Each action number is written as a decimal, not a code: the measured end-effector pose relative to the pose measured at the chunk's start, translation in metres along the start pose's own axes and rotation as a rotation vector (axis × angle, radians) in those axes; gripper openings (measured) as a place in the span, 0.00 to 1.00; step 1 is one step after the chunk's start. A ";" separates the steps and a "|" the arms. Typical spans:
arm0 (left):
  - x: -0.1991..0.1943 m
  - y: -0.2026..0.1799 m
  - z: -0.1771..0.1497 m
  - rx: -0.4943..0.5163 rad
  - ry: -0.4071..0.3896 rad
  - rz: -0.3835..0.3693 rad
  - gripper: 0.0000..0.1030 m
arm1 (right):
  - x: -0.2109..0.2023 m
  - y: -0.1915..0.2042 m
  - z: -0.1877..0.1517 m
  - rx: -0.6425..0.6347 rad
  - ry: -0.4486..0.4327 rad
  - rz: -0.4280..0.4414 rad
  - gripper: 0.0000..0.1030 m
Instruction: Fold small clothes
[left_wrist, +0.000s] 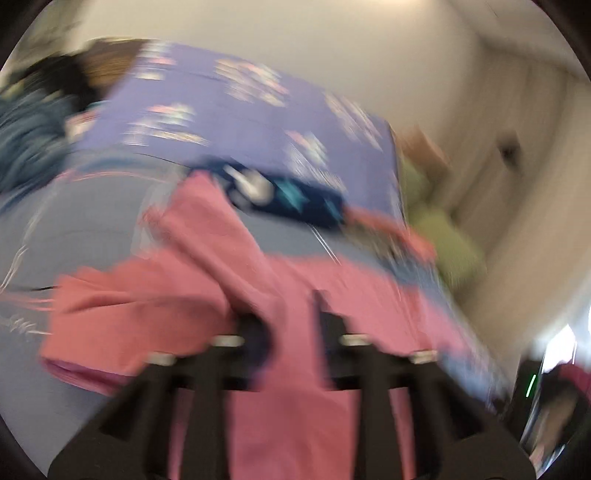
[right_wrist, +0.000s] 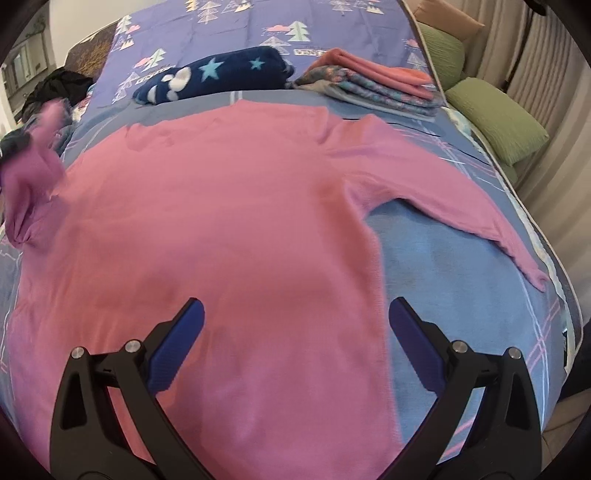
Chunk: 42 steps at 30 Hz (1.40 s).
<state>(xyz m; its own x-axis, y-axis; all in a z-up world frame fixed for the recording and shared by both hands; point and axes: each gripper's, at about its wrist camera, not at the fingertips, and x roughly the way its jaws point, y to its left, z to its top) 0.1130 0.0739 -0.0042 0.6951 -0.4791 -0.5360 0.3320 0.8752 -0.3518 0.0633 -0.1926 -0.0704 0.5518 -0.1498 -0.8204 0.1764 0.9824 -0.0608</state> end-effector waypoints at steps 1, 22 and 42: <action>0.004 -0.012 -0.012 0.047 0.017 0.015 0.60 | -0.001 -0.005 0.000 0.008 -0.002 -0.005 0.98; -0.067 0.113 -0.058 -0.054 0.050 0.544 0.70 | 0.039 0.065 0.091 -0.047 0.136 0.600 0.54; -0.011 0.118 -0.045 -0.065 0.163 0.498 0.83 | -0.016 -0.030 0.126 0.096 -0.223 0.481 0.06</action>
<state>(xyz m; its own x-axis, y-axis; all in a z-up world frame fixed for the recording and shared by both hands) 0.1162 0.1799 -0.0741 0.6486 -0.0149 -0.7610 -0.0568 0.9961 -0.0679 0.1518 -0.2339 0.0164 0.7464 0.2842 -0.6018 -0.0707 0.9330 0.3530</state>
